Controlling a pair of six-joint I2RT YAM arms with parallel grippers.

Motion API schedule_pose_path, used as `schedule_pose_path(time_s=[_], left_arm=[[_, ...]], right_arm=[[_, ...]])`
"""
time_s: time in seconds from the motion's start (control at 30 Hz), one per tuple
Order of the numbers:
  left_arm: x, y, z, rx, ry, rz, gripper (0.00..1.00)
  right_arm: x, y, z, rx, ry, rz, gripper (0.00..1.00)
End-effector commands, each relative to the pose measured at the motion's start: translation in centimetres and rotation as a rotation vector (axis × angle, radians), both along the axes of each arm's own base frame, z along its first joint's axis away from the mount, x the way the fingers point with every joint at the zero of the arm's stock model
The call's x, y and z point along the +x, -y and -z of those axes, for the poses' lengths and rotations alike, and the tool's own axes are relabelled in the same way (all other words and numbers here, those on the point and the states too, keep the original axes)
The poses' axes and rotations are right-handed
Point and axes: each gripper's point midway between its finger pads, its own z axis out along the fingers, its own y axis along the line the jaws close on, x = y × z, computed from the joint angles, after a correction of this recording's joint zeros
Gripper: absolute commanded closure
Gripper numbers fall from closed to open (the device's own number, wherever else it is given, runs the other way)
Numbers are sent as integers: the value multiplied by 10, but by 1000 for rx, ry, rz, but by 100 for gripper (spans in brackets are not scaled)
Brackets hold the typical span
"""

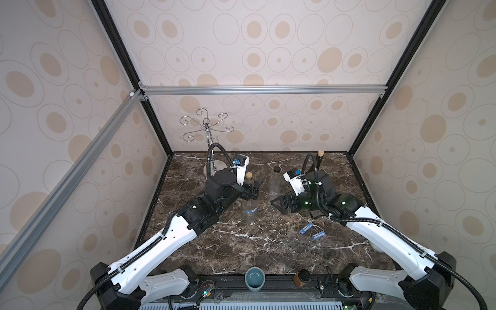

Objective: Remove the label from the bottle
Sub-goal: Adjust the bottle at the center of the board.

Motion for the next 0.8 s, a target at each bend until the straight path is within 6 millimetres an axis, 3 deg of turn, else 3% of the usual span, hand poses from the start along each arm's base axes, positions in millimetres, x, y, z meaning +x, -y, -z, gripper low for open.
schedule_pose_path(time_s=[0.0, 0.3, 0.77], left_arm=[[-9, 1, -12, 65, 20, 119, 0], [-18, -3, -6, 79, 18, 338, 0], [4, -6, 15, 8, -13, 458, 1]], right_arm=[[-8, 7, -2, 8, -3, -10, 1], [-13, 19, -6, -2, -21, 31, 0], [-14, 25, 5, -11, -20, 58, 3]])
